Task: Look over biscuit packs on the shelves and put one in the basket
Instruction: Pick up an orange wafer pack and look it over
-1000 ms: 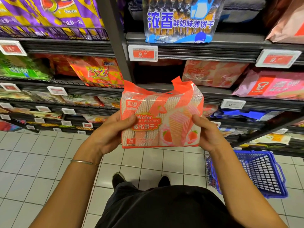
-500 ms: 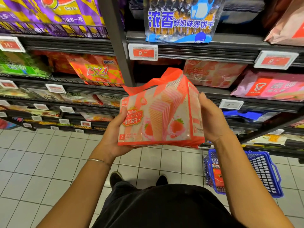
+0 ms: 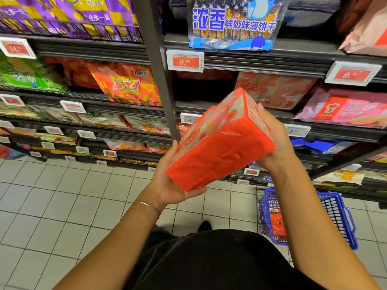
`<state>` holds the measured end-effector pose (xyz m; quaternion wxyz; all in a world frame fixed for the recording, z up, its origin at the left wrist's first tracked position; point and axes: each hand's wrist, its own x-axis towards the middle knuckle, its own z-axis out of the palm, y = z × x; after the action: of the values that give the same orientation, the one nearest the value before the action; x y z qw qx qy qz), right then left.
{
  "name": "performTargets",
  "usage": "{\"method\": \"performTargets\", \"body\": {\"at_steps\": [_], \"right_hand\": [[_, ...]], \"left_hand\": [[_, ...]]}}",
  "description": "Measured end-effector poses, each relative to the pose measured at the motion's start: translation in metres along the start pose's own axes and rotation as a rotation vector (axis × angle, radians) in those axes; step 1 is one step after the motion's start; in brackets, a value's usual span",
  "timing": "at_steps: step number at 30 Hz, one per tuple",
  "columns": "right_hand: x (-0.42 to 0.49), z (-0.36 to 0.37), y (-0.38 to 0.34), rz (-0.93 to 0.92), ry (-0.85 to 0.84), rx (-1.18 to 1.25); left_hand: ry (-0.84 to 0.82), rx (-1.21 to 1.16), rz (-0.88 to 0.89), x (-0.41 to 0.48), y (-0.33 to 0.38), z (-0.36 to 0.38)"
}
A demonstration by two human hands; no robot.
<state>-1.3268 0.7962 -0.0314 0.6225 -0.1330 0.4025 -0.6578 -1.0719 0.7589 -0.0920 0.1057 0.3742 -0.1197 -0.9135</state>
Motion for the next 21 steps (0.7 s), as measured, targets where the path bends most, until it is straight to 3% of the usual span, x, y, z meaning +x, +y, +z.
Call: {"method": "performTargets", "body": {"at_steps": [4, 9, 14, 21], "right_hand": [[-0.009, -0.011, -0.006, -0.047, 0.011, -0.073], [-0.016, -0.021, -0.005, 0.032, 0.006, -0.107], [-0.017, -0.03, -0.004, 0.088, 0.021, -0.153], [-0.014, -0.033, 0.007, 0.108, 0.112, -0.261]], "left_hand": [[0.106, 0.13, 0.116, -0.004, 0.01, 0.002], [0.06, 0.239, 0.404, -0.005, 0.022, 0.011], [0.079, 0.482, 0.571, -0.012, 0.038, 0.025], [0.185, 0.662, 0.539, -0.007, 0.05, 0.024]]}}
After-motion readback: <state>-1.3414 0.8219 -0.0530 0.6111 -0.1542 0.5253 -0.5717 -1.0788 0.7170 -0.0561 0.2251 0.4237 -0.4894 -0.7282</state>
